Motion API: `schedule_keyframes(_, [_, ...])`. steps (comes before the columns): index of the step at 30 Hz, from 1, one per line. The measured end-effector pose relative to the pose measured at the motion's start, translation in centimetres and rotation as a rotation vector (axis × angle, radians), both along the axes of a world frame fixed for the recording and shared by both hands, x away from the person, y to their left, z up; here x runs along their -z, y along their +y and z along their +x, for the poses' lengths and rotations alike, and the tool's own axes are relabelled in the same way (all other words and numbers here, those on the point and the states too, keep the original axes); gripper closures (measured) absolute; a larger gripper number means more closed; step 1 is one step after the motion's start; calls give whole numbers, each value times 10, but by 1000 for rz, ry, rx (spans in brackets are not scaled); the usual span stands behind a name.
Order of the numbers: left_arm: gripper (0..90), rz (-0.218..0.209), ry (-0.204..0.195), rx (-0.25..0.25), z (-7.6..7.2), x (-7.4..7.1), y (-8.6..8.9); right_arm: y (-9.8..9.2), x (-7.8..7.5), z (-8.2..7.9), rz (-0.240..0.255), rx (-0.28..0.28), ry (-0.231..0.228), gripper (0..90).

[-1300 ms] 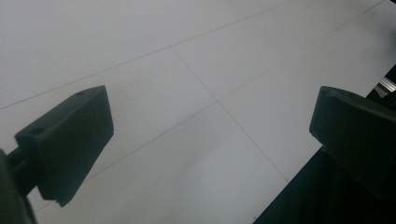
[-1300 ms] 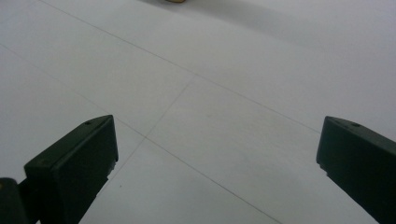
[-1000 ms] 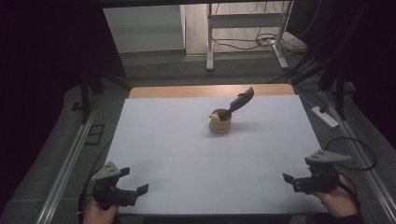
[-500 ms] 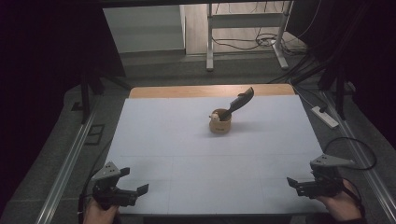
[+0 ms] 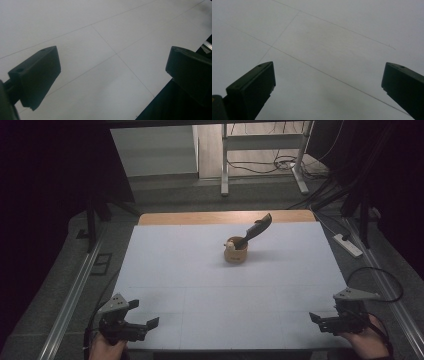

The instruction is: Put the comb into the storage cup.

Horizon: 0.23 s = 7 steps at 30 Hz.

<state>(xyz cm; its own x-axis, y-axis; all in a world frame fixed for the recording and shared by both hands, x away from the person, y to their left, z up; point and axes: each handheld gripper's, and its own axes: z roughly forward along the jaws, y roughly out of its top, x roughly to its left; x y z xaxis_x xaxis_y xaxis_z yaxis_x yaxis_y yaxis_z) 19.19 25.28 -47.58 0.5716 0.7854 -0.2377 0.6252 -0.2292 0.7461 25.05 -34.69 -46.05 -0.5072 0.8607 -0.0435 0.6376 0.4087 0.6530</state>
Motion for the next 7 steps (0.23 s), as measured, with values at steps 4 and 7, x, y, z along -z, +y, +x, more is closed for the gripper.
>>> schedule_keyframes(4, [3, 1, 0, -1, 0, 0, 0, 1, 1, 0, -26, 6, 11, 0])
schedule_keyframes(7, [3, 1, -1, 0, 0, 0, -1, 2, 2, 1, -36, 4, 15, 0])
